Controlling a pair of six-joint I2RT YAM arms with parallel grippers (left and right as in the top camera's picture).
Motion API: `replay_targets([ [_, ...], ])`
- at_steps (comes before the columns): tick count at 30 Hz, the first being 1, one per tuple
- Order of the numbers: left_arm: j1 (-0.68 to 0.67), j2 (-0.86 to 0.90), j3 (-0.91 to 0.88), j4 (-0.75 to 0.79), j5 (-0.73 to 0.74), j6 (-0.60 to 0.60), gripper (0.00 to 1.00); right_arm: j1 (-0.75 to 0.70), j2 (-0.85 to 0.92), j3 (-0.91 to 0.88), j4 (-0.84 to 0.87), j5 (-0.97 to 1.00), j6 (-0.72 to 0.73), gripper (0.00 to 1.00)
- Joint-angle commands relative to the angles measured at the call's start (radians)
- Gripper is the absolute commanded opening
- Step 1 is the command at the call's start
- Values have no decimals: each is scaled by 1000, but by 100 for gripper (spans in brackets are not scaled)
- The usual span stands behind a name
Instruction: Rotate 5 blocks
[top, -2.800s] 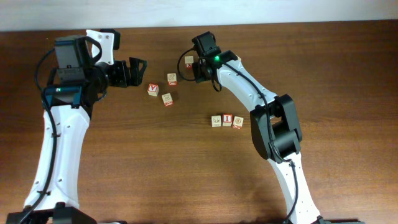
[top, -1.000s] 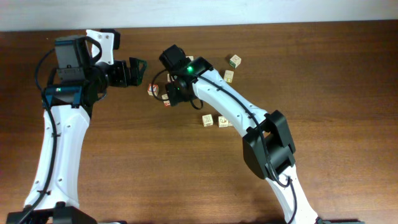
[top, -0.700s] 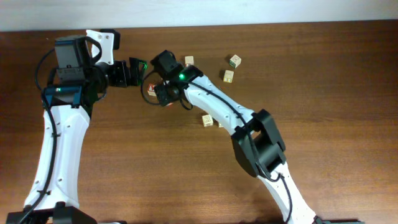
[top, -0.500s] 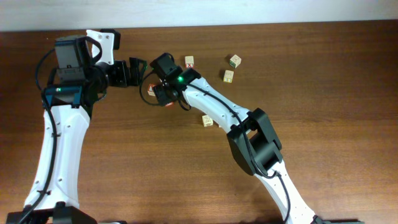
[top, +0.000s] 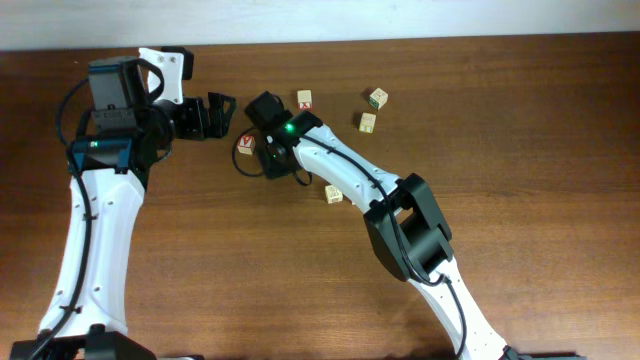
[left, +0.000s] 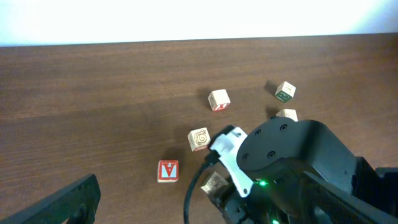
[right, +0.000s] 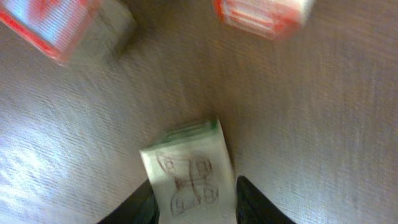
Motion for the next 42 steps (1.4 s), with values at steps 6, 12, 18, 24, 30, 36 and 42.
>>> replay_targets([
  [6,-2,4,19,2,8,16,99,-36,-22,41,12,9,-158,58],
  [12,-2,4,19,2,8,16,99,-37,-5,41,107,5,-378,65],
  [18,-2,4,19,2,8,16,99,-37,24,28,127,-33,-453,56],
  [24,-2,4,19,3,8,16,99,-36,24,28,98,-47,-457,42],
  [30,-2,4,19,2,8,16,99,-37,24,28,72,-47,-505,41],
  [36,-2,4,19,2,8,16,99,-37,8,48,37,14,-311,34],
  [42,-2,4,19,2,8,16,99,-37,-107,57,-157,9,89,34],
])
